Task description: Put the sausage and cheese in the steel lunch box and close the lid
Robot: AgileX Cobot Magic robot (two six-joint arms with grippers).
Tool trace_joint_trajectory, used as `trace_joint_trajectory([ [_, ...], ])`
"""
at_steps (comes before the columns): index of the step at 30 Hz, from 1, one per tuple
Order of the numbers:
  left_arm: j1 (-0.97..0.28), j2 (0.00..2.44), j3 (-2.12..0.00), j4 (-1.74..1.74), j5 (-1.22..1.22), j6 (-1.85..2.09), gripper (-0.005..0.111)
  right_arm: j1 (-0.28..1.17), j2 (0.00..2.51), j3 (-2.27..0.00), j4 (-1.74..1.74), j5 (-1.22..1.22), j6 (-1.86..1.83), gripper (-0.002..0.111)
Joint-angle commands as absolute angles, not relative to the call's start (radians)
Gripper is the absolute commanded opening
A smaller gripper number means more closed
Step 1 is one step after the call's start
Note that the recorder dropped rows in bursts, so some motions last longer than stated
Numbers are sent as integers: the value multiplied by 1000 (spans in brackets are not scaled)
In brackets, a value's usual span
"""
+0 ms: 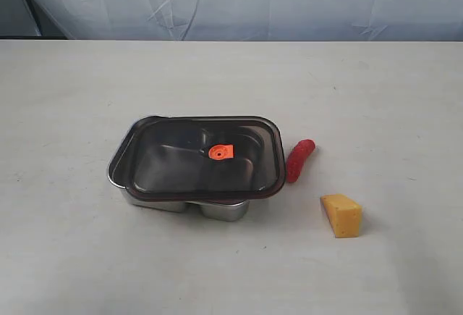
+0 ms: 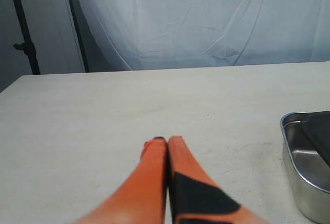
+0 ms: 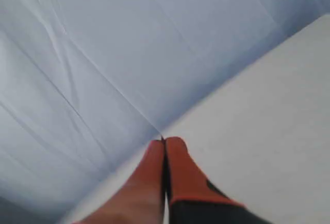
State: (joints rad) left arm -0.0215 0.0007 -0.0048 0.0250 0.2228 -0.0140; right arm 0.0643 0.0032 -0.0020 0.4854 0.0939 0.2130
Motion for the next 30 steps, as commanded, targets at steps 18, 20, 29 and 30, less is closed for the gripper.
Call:
trace_joint_trajectory([
  [18,-20,0,0,29,207,-16,0,60,382,-580,1036,255,-150,-1],
  [20,-20,0,0,29,207,-16,0,60,536,-704,1038,370,-254,-1],
  [29,-20,0,0,29,207,-16,0,60,1234,-1046,1131,908,-573,-1],
  [30,-20,0,0,29,207,-16,0,60,1298,-1053,1158,944,-622,-1],
])
